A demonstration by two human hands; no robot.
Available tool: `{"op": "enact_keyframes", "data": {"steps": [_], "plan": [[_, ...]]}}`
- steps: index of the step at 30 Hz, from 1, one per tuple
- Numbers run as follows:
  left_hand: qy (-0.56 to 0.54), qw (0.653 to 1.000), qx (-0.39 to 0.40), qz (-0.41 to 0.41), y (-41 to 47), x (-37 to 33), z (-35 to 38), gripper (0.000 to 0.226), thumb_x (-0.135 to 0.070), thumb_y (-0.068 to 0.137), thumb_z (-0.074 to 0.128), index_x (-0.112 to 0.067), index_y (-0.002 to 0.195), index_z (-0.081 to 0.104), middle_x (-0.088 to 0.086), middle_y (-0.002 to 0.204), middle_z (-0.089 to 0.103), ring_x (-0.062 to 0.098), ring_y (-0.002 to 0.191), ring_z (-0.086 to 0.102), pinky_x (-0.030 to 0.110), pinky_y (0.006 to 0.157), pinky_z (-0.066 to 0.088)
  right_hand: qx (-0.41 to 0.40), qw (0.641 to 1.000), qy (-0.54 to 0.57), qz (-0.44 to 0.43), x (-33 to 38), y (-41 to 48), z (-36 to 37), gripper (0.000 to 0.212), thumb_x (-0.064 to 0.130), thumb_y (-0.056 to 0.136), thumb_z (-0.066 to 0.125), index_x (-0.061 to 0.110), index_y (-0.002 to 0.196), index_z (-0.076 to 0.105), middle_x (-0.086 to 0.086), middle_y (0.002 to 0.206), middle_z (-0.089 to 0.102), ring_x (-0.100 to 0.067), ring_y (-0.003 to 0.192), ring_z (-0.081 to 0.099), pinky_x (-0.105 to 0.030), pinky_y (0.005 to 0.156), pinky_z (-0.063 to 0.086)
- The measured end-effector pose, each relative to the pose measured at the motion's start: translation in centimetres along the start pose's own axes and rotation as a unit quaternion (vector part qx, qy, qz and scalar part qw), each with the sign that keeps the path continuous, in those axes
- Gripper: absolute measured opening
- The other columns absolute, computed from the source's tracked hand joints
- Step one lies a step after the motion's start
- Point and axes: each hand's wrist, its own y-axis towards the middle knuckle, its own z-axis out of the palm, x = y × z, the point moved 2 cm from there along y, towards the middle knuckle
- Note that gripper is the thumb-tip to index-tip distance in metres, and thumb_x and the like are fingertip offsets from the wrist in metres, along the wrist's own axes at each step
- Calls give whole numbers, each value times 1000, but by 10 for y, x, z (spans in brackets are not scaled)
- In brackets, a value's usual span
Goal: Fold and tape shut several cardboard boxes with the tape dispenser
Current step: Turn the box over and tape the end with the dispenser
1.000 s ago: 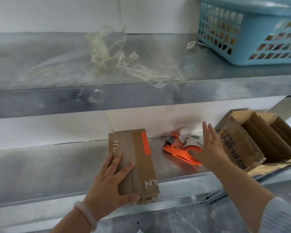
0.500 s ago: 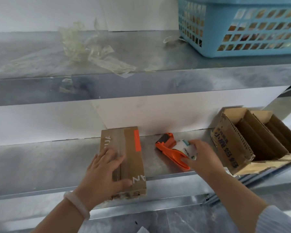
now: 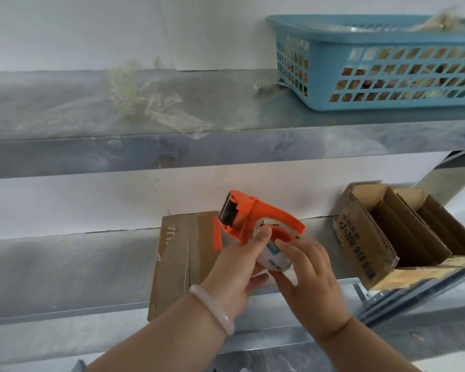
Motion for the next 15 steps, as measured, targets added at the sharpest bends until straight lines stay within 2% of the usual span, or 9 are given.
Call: {"op": "enact_keyframes", "data": {"steps": [3,5,7,8,10,11,12,14,15], "plan": [[-8,999,-37,27,3,-3,-4,30,-30,84,74,-10,105,71,13,93,74,28,92,71,42,87,55,42,999,32,-11,8,-6,4,47,14,81,74,14,124,55,-2,115,56,-22,110,55,-24,104,40],[28,998,-44,44,5,-8,-9,26,-29,86,71,-10,105,71,12,93,75,26,89,72,44,87,57,62,996,58,-13,11,-5,1,43,23,87,69,15,127,56,0,120,58,-19,116,55,-26,105,41],[55,997,-27,50,5,-11,-17,25,-29,89,68,-10,106,71,10,96,75,26,91,72,48,91,55,44,997,71,-4,12,-1,-8,40,31,91,60,16,128,53,1,124,58,-16,119,53,-27,105,39],[61,997,-12,47,5,-12,-20,25,-27,91,66,-9,108,70,10,99,75,26,94,72,49,93,54,24,997,74,29,12,4,-14,39,35,94,55,17,129,51,3,126,56,-16,120,52,-27,105,39],[63,997,19,32,5,-10,-26,25,-24,93,63,-8,113,68,11,105,74,27,100,70,49,97,51,-5,977,111,181,7,18,-22,42,42,96,44,25,134,46,12,131,47,-11,122,47,-26,102,37],[58,997,34,24,4,-9,-29,26,-23,94,62,-7,114,67,13,108,73,29,103,69,50,98,50,2,946,151,287,-1,24,-22,42,45,97,41,30,135,44,15,132,45,-8,122,47,-27,101,38],[52,997,50,19,4,-7,-31,28,-22,94,60,-6,116,66,15,111,71,31,106,67,51,99,49,25,897,200,393,-9,29,-19,40,46,98,42,35,136,43,13,133,47,-8,121,49,-30,101,41],[42,996,82,15,2,-6,-33,30,-22,95,57,-5,119,64,18,114,69,34,110,65,53,100,47,108,758,345,543,-22,37,-11,36,37,101,47,28,136,50,0,124,63,-18,111,63,-38,95,52],[40,994,97,14,1,-6,-34,31,-22,96,56,-4,120,64,19,115,69,35,112,64,54,101,46,155,687,423,571,-23,37,-8,36,32,101,48,16,132,56,-8,116,69,-26,106,67,-41,91,55]]}}
